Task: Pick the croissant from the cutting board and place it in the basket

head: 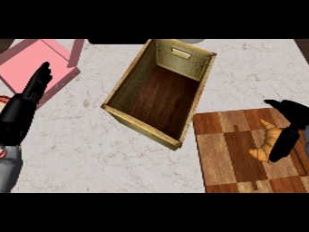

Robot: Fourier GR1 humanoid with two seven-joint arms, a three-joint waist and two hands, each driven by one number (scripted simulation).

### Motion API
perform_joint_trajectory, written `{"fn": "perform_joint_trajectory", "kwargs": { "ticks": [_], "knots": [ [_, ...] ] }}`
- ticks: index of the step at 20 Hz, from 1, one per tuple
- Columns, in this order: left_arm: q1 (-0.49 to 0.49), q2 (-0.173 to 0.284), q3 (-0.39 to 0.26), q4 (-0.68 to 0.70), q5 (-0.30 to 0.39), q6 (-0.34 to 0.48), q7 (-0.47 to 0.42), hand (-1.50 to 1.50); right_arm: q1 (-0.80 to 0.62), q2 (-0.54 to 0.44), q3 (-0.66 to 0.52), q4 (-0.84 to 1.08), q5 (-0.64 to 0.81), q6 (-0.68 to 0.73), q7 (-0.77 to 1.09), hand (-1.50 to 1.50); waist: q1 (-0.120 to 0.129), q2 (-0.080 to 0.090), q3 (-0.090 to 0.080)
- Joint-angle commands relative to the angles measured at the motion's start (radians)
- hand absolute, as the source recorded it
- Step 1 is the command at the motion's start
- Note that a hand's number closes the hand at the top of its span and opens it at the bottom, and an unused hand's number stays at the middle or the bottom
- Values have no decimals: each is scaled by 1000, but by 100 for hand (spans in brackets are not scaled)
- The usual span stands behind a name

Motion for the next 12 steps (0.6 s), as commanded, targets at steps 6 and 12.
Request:
{"fn": "perform_joint_trajectory", "kwargs": {
  "ticks": [6, 12],
  "knots": [
    [-17, -48, 14, -71, -57, -8, 67, 0, 62, 77, -36, 36, 137, 2, -95, -150, 1, 0, 0],
    [27, -57, 65, 26, -57, -57, -49, 0, 124, 84, -98, 22, 193, 5, -109, -150, -1, 0, 0]
  ]
}}
